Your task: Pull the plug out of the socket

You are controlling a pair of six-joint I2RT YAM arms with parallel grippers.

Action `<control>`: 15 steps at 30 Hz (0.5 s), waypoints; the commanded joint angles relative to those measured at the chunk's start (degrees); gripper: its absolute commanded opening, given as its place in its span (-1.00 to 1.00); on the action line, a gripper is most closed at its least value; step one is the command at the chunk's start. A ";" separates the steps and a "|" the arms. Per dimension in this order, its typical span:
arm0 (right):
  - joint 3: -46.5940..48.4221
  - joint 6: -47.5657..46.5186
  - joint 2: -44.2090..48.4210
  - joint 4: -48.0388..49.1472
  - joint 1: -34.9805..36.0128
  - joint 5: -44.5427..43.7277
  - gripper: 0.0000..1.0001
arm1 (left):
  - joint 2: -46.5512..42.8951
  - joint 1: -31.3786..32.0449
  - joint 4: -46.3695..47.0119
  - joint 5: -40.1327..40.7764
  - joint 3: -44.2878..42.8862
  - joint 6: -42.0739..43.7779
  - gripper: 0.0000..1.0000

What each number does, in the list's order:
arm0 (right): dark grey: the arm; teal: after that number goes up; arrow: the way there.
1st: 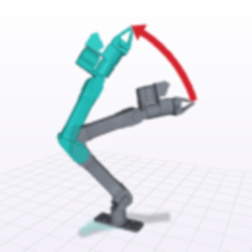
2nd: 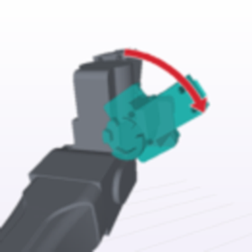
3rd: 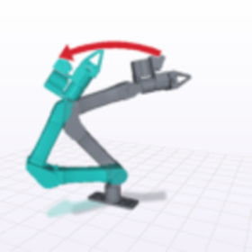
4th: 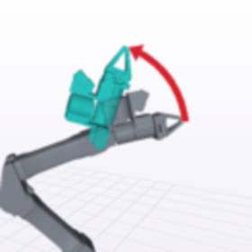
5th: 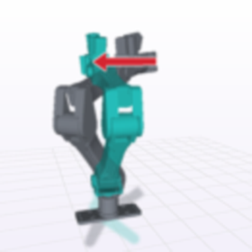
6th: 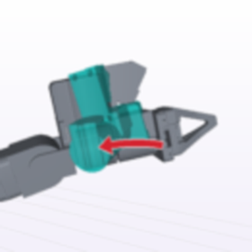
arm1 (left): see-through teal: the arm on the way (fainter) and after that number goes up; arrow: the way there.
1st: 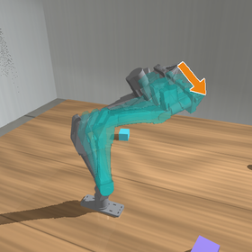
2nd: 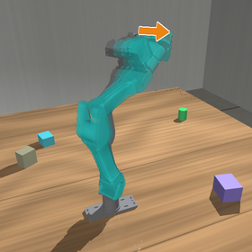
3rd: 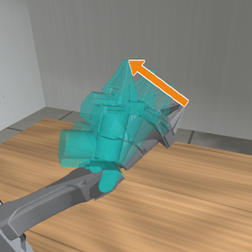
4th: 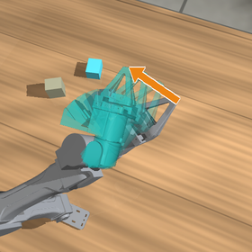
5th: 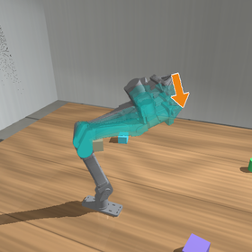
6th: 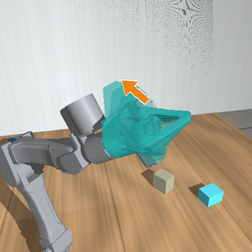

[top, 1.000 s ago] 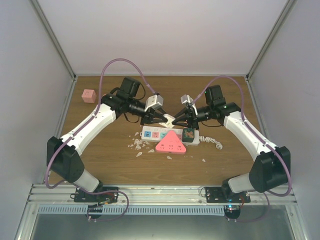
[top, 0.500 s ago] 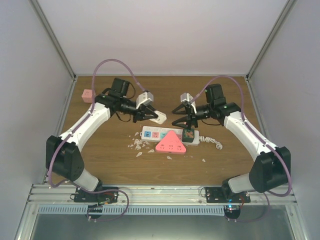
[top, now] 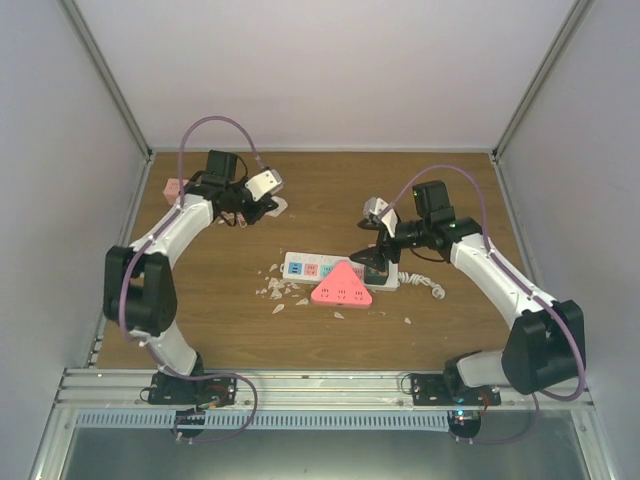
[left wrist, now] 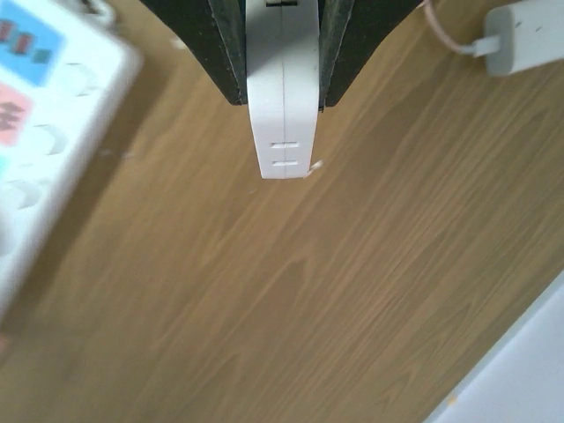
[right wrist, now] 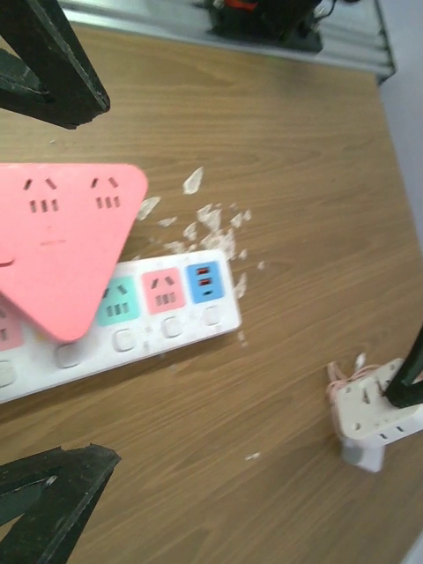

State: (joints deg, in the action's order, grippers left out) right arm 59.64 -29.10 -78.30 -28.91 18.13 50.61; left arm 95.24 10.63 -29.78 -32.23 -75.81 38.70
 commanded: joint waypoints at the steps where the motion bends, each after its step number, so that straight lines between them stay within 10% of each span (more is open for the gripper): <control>1: -2.48 -2.34 2.64 0.23 -1.42 -6.30 0.99 | 6.09 0.33 8.68 13.89 -2.98 3.07 -1.00; 15: -7.46 -2.85 4.48 2.57 -1.78 -14.59 0.99 | 22.07 6.65 28.20 40.08 -6.15 15.30 -1.00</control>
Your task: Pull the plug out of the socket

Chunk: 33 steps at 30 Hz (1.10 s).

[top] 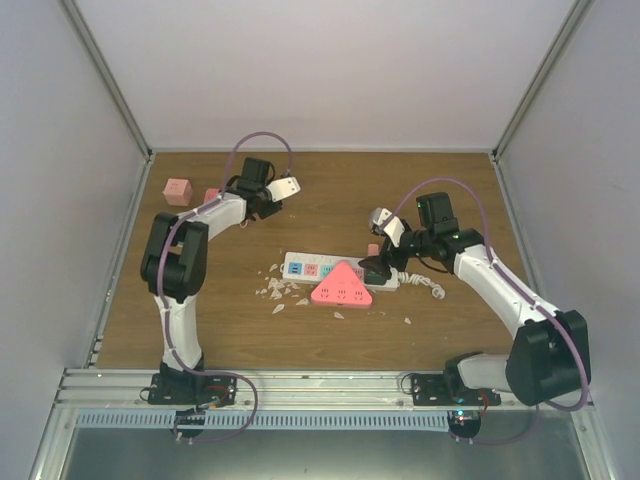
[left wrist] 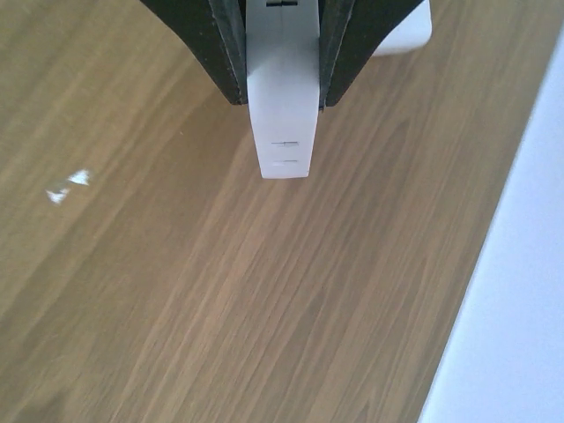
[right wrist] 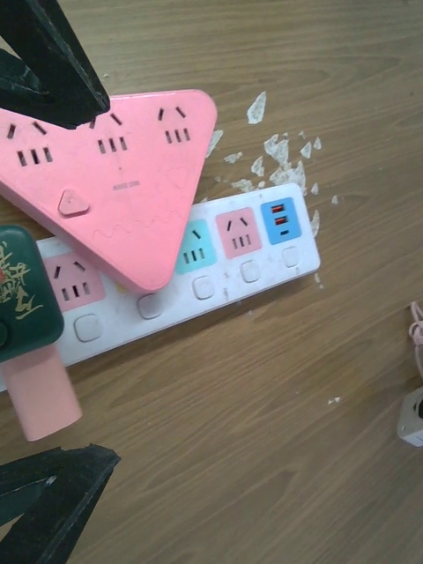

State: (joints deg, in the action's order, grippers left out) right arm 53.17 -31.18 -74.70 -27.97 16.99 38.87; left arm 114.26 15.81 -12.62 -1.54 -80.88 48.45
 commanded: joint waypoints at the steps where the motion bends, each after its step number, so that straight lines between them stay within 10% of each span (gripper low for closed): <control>1: -1.20 -0.81 0.82 1.61 -0.65 -3.09 0.99 | 3.74 1.76 12.17 10.15 -1.18 6.09 -1.00; 14: -5.70 -4.06 1.46 5.21 -1.39 -12.00 0.97 | 7.46 3.27 17.84 14.44 2.94 11.20 -0.58; 25: -2.53 -10.77 -2.46 -0.98 -6.35 -7.49 0.93 | 0.90 3.32 3.91 2.89 3.44 6.59 0.45; 33: -3.22 -10.17 -2.48 -2.63 -6.35 -7.22 0.92 | -6.38 3.35 -9.97 -15.91 2.45 5.60 0.58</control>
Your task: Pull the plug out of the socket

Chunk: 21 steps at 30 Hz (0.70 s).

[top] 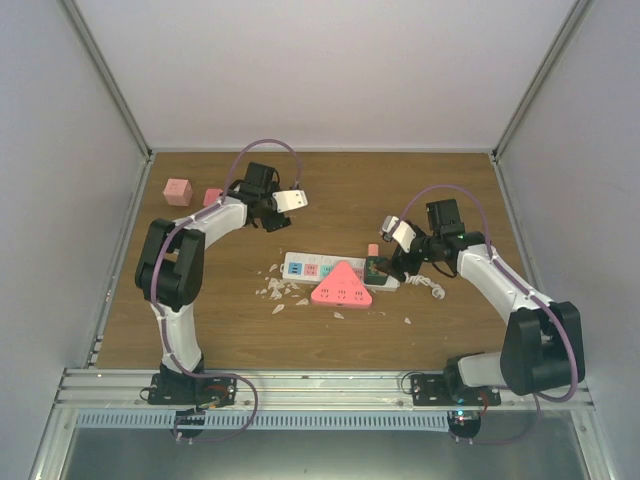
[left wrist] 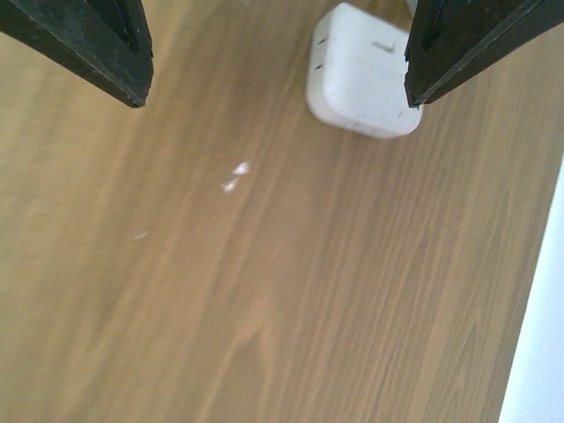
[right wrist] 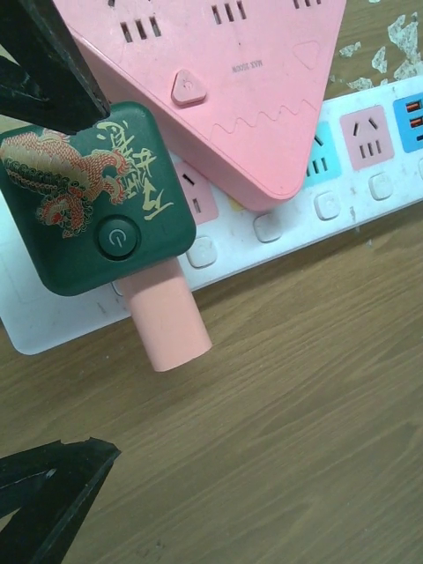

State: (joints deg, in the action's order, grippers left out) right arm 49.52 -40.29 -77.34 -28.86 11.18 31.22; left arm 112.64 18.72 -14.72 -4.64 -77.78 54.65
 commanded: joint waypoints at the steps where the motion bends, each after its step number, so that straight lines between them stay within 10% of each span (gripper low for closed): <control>1: 0.21 -1.59 0.29 -2.32 -0.58 -0.11 0.92 | -5.21 0.52 -9.86 -14.91 -0.73 -0.35 0.58; 15: 1.21 -8.52 2.33 -5.90 0.77 4.40 0.91 | -11.19 0.24 -21.68 -49.41 5.26 -13.24 0.62; 21: 2.95 -13.91 -1.66 -8.41 2.46 2.30 0.88 | -17.87 -0.69 -8.73 -56.73 17.71 -32.42 0.70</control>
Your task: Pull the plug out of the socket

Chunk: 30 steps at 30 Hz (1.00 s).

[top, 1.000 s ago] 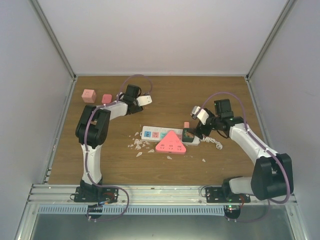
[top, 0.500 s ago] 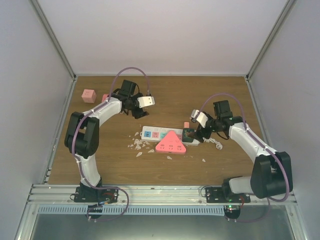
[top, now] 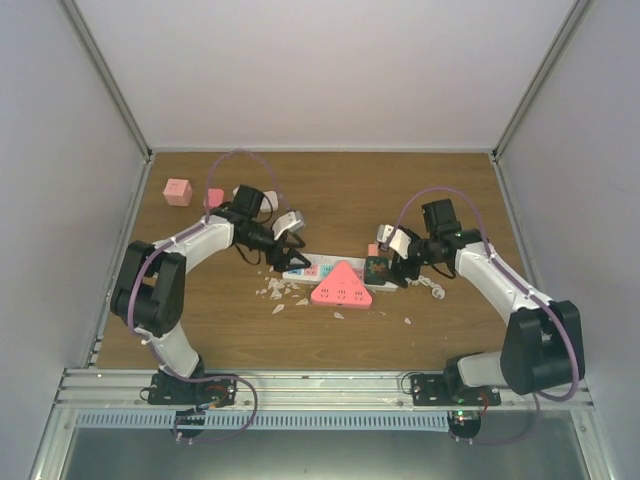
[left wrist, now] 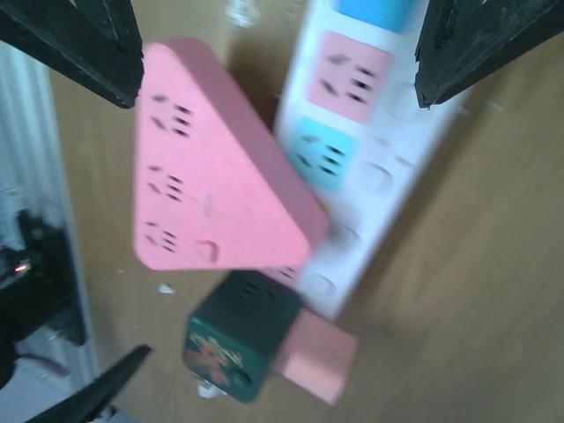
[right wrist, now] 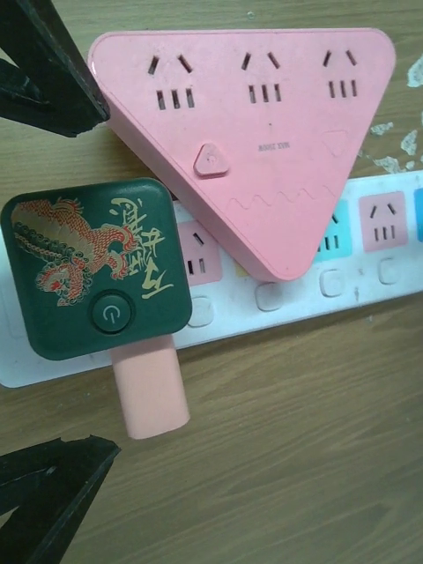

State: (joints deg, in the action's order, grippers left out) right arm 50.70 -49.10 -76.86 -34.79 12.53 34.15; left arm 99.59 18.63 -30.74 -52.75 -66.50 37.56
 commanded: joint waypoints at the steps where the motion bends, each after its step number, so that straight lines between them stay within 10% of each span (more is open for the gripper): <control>1: 1.83 -5.46 -2.53 -2.44 1.31 -0.93 0.88 | -5.47 -0.59 9.43 -9.14 7.70 -18.27 0.71; 30: 5.67 -8.65 -8.30 -5.15 8.73 -9.31 0.42 | -0.40 3.46 23.39 -14.49 22.21 -37.37 0.56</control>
State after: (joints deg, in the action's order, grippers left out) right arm 55.75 -57.21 -84.07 -39.07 21.17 26.79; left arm 98.24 20.97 -10.83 -67.00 -45.08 1.78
